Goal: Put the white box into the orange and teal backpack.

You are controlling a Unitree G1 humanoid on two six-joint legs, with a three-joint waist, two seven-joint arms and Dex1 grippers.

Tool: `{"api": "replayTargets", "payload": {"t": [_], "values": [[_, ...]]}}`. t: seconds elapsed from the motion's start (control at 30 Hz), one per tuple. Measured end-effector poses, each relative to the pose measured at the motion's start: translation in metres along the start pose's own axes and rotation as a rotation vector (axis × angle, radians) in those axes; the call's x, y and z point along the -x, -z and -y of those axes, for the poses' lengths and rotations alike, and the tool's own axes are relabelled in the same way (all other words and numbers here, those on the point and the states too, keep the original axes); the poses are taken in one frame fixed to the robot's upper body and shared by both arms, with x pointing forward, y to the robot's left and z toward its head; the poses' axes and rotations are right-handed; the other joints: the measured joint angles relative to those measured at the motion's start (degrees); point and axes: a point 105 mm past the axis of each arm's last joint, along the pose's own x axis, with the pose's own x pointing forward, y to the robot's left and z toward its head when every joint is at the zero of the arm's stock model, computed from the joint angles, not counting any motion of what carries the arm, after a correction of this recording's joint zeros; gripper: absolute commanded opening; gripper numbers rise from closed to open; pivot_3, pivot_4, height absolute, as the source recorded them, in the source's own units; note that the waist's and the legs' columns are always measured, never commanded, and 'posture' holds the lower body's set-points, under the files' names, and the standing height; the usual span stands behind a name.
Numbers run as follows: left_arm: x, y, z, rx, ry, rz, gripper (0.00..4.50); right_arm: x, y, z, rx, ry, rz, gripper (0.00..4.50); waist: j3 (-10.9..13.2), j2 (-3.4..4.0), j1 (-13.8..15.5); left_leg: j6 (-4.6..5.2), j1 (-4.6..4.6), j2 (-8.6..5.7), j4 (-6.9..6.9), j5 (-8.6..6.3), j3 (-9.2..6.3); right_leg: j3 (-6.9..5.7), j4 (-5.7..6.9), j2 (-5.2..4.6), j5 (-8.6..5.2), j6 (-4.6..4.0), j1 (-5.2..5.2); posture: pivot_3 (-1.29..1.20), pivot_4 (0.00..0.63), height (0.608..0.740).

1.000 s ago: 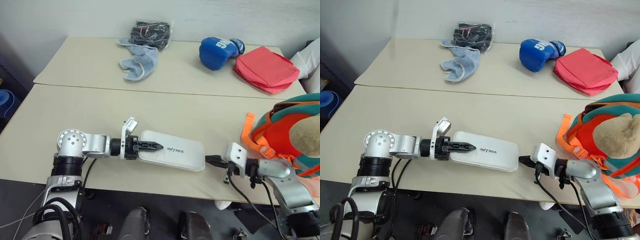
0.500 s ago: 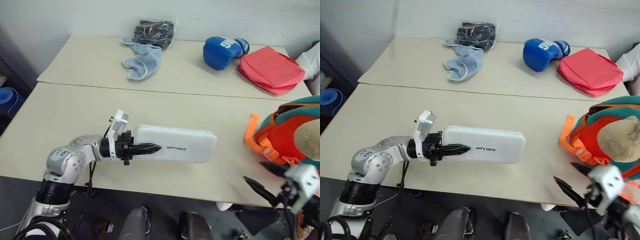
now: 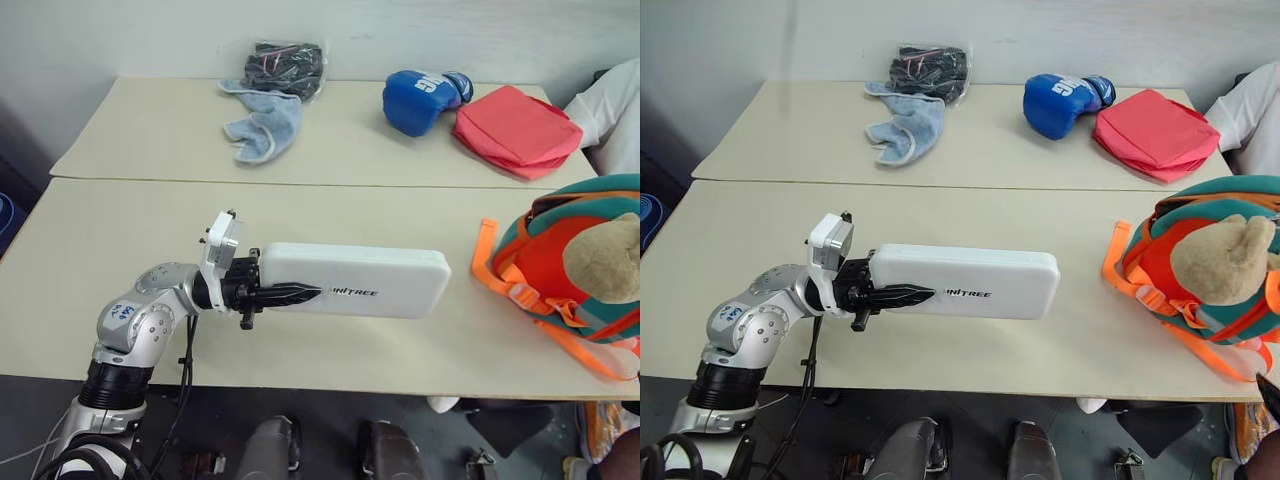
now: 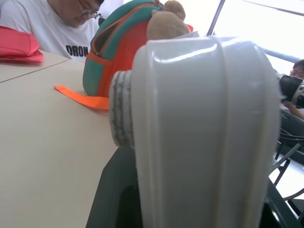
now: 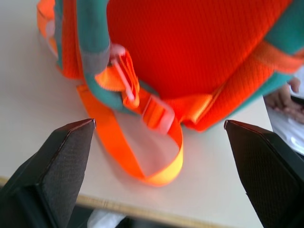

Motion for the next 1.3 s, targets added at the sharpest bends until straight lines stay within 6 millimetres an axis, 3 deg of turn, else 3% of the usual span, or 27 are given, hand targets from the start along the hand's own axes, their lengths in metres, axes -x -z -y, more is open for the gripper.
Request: {"api": "replayTargets", "payload": {"t": [0.13, 0.23, 0.37, 0.53, 0.63, 0.7, 0.9, 1.07, 1.2, 1.3], "values": [[0.003, -0.002, 0.002, 0.071, -0.018, 0.037, 1.24, -0.041, -0.012, -0.007, -0.042, -0.102, 0.078, 4.44, 0.02, -0.03, 0.04, 0.01, -0.02, 0.03, 0.07, 0.01, -0.02, 0.00, 0.03, -0.01, 0.01, -0.01, 0.00, 0.00, 0.150, 0.740], [0.010, -0.007, -0.002, 0.077, -0.065, 0.058, 1.24, -0.066, -0.012, -0.030, -0.100, -0.240, 0.096, 3.90, 0.02, -0.02, 0.32, 0.02, -0.04, 0.03, 0.10, 0.02, -0.02, -0.06, 0.06, 0.03, 0.01, -0.01, 0.00, 0.00, 0.150, 0.740], [0.019, -0.011, -0.005, 0.063, -0.108, 0.052, 1.24, -0.086, -0.019, -0.055, -0.144, -0.357, 0.119, 2.62, 0.02, 0.01, 0.64, 0.09, -0.07, -0.07, 0.16, 0.05, 0.00, -0.07, 0.10, 0.06, 0.01, 0.00, 0.00, 0.00, 0.150, 0.740], [0.030, -0.008, -0.006, 0.069, -0.174, 0.056, 1.24, -0.105, -0.032, -0.070, -0.138, -0.390, 0.190, 0.88, 0.02, 0.00, 0.59, 0.12, -0.07, -0.09, 0.17, 0.02, 0.01, -0.05, 0.08, 0.05, 0.03, 0.04, 0.01, 0.00, 0.150, 0.740], [0.033, -0.001, -0.008, 0.092, -0.208, 0.052, 1.24, -0.111, -0.034, -0.092, -0.135, -0.461, 0.206, 0.13, 0.02, 0.00, 0.54, 0.10, -0.08, -0.06, 0.17, 0.03, 0.01, -0.06, 0.10, 0.07, 0.03, 0.04, -0.03, 0.00, 0.150, 0.740], [0.037, -0.003, -0.012, 0.074, -0.246, 0.056, 1.24, -0.117, -0.041, -0.115, -0.136, -0.540, 0.232, 0.10, 0.02, 0.00, 0.23, 0.08, -0.05, -0.05, 0.19, 0.04, 0.04, -0.02, 0.16, 0.07, 0.03, 0.04, -0.03, 0.00, 0.150, 0.740], [0.061, 0.004, -0.039, 0.065, -0.442, 0.110, 1.24, -0.137, -0.091, -0.197, -0.136, -0.831, 0.415, 0.10, 0.04, -0.02, -1.05, -0.03, -0.04, 0.01, 0.11, 0.07, 0.05, 0.01, 0.51, 0.05, 0.03, 0.04, -0.18, 0.00, 0.150, 0.740], [0.081, 0.005, -0.055, 0.028, -0.576, 0.152, 1.24, -0.135, -0.125, -0.259, -0.182, -1.071, 0.517, 0.10, 0.07, -0.08, -1.02, -0.05, -0.18, 0.04, 0.16, 0.08, 0.08, -0.07, 0.57, 0.15, 0.03, 0.04, -0.31, 0.00, 0.150, 0.740], [0.093, -0.004, -0.057, -0.012, -0.632, 0.187, 1.24, -0.115, -0.140, -0.280, -0.238, -1.243, 0.515, 0.10, 0.07, -0.12, -0.78, 0.03, -0.23, -0.03, 0.23, 0.06, 0.04, -0.13, 0.55, 0.05, 0.03, 0.04, -0.26, 0.00, 0.150, 0.740], [0.103, -0.007, -0.050, -0.012, -0.655, 0.216, 1.24, -0.096, -0.133, -0.279, -0.221, -1.359, 0.416, 0.10, 0.06, -0.16, -0.69, 0.19, -0.22, -0.07, 0.28, -0.04, 0.04, -0.12, 0.48, -0.07, 0.03, 0.04, -0.17, 0.00, 0.150, 0.740]]}}
